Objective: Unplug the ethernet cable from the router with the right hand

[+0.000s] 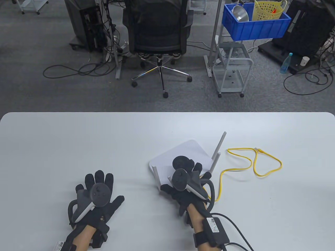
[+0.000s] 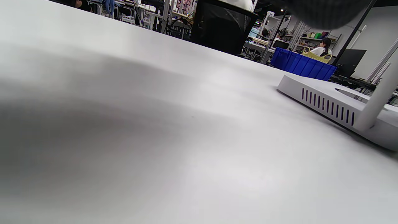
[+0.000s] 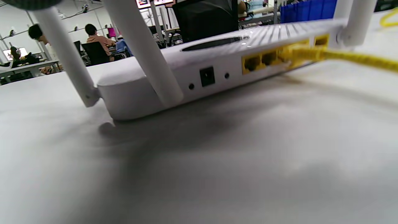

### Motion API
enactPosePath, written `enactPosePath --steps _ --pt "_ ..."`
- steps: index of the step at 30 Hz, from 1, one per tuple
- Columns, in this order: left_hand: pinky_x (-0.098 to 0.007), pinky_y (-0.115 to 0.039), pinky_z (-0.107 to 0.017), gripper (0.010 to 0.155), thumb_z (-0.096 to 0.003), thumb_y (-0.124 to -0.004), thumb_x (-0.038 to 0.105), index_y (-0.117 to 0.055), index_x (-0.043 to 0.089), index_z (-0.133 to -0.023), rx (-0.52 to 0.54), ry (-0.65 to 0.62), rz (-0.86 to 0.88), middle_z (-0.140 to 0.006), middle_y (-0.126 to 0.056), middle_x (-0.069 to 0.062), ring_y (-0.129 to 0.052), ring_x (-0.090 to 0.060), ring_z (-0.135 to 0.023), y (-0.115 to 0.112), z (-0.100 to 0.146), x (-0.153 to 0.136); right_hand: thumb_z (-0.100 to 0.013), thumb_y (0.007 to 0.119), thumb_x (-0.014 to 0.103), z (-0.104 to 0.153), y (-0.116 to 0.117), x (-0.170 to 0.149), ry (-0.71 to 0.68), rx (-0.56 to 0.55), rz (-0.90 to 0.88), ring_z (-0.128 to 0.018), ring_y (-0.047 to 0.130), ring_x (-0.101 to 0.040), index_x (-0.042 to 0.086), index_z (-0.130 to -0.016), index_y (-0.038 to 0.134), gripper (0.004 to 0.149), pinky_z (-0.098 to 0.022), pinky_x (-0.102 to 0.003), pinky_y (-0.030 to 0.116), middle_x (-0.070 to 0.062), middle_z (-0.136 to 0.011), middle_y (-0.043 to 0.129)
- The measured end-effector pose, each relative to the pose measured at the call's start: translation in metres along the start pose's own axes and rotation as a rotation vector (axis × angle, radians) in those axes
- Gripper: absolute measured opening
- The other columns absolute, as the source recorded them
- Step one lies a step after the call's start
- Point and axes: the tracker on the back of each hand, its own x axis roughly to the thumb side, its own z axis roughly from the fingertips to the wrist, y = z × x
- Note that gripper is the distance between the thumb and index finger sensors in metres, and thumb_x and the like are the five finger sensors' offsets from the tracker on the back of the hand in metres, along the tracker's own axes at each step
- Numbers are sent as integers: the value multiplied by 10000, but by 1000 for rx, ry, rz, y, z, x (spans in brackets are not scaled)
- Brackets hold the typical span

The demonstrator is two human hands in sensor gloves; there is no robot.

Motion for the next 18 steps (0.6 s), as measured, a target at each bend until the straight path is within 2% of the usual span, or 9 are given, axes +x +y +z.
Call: enactPosePath --steps 6,10,15,18 --pt "-677 14 -654 853 -474 -633 639 -180 311 -1117 -21 1 -6 -1201 34 -108 98 -436 -1032 -4 -2 2 -460 556 684 -7 20 -5 22 50 -16 -946 163 -635 66 -1134 198 982 -510 -762 78 -385 -1116 214" --pt "-675 18 -654 854 -475 -633 639 -176 310 -1117 -28 6 -4 -1200 38 -106 105 -432 -1030 -5 -3 2 -480 579 653 -5 25 -6 42 33 -17 -979 139 -584 88 -1143 279 921 -559 -763 75 -337 -1133 190" --pt "-657 34 -648 854 -473 -629 642 -166 319 -1114 -32 10 -1 -1186 68 -106 156 -399 -994 -5 -3 2 -501 564 633 -2 27 -5 52 43 -6 -990 116 -582 119 -1151 266 880 -584 -777 79 -323 -1143 161" --pt "-656 36 -648 857 -472 -629 642 -165 316 -1114 -31 13 1 -1185 70 -108 162 -398 -990 -5 -3 2 -537 562 589 3 24 0 47 -9 54 -1014 234 -599 131 -1156 360 795 -604 -808 146 -337 -1153 267"
